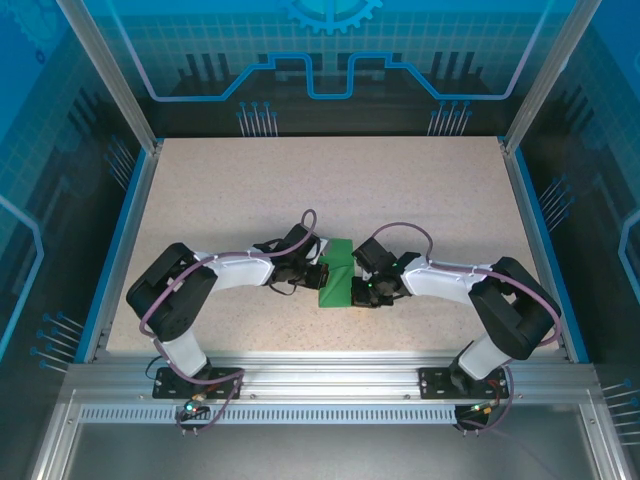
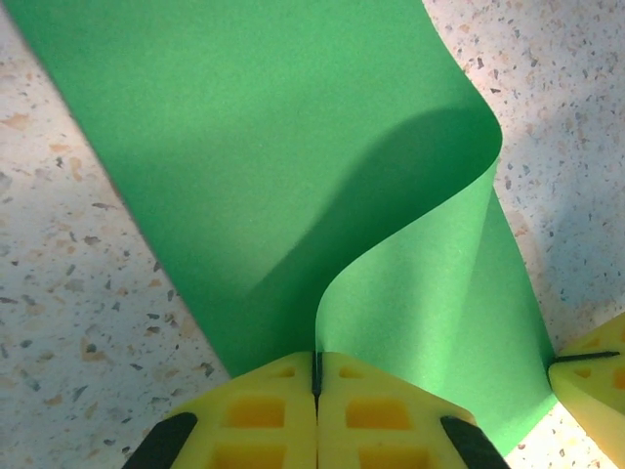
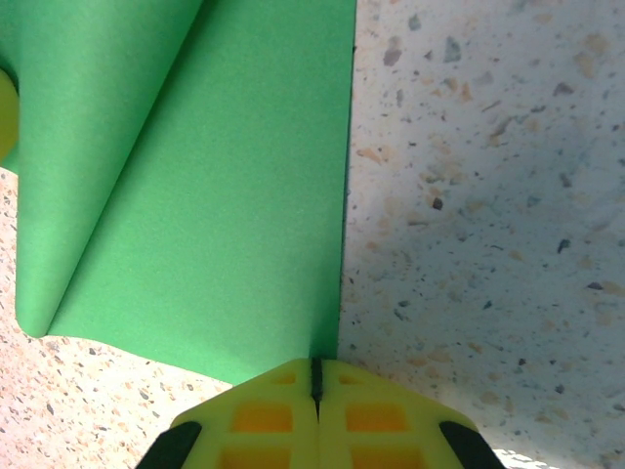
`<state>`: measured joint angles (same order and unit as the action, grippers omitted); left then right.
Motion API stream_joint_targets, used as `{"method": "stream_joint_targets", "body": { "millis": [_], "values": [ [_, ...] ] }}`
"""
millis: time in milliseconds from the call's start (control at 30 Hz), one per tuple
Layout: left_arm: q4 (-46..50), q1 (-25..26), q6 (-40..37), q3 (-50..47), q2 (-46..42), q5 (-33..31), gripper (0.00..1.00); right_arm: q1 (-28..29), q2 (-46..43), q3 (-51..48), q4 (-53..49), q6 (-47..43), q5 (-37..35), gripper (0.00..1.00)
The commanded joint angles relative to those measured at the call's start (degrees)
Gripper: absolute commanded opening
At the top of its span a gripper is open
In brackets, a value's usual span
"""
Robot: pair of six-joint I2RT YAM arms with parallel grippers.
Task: Fold a paper plane with a square sheet of paper (fold left side to right side)
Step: Fold the triangle a second time at the center of the table.
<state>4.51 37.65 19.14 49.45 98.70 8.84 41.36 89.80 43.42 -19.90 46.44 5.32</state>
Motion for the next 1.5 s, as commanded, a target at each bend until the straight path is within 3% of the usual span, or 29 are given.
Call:
{"method": "stream_joint_targets", "body": {
  "millis": [0, 733, 1000, 1467],
  "values": [
    [1.33, -0.48, -1.12, 0.98, 0.68, -0.77, 0.06, 0.73, 1.52, 0.0, -3.83, -0.76, -1.63, 0.02],
    [3.06, -0.49, -2.57, 1.99, 3.84, 1.67, 0.06, 0.19, 0.29, 0.09, -2.89, -1.64, -0.38, 0.03],
    [3.26, -0.4, -2.64, 1.9, 4.01, 1.85, 0.06, -6.0, -7.83, -4.46, 11.61, -0.35, 9.15, 0.03],
    [3.49, -0.29, -2.88, 2.19, 4.27, 1.83, 0.06, -6.83, 3.71, 2.35, 22.36, 2.22, 12.07, 0.02]
  ]
}}
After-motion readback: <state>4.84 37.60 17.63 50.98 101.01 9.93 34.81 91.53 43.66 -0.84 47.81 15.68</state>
